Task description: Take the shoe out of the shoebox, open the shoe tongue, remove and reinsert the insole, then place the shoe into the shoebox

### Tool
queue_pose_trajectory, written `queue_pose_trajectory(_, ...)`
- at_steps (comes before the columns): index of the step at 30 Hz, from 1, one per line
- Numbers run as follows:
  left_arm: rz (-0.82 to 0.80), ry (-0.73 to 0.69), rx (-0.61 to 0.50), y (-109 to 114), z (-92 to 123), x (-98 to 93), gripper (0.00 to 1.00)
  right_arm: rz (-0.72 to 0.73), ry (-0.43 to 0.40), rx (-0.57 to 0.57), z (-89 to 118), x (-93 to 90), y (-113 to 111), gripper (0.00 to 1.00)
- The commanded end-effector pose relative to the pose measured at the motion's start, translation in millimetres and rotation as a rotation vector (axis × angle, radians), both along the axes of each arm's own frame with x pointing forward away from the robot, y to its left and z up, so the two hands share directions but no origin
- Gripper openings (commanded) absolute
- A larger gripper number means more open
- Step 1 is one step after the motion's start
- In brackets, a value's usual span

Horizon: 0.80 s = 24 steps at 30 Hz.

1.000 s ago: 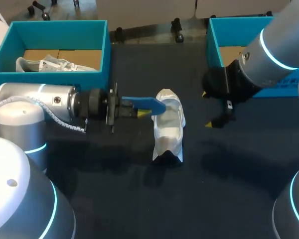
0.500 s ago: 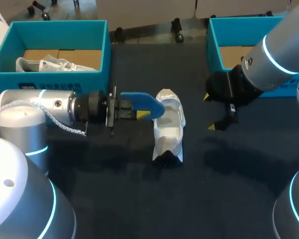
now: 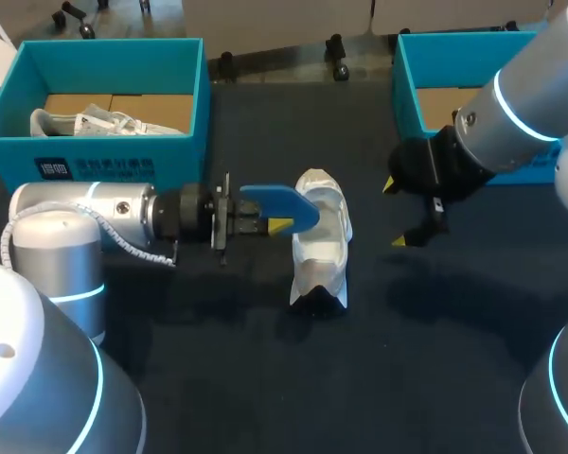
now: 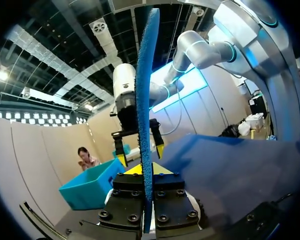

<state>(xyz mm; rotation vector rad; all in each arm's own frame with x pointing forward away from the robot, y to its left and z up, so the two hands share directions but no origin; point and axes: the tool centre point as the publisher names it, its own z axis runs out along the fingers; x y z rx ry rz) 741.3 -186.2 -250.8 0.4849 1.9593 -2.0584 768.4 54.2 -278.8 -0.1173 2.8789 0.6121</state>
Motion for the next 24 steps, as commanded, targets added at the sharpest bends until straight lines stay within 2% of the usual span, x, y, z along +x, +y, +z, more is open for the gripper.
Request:
queue_pose_trajectory(1,-0.011,-0.006,-0.001,-5.5,-5.6,4.2,0.00,0.003,0.000,0.005,-3.1,2.2,0.1,1.00)
queue_pose_trajectory(12,-0.007,-0.010,0.010,-5.6,-14.4,6.7,0.00,0.013,0.003,0.018,-4.8,6.7,-0.2,1.00)
queue_pose_trajectory(24,-0.002,-0.006,0.017,-9.3,-22.1,8.2,0.00,0.033,-0.004,0.040,-6.6,5.2,17.7,1.00)
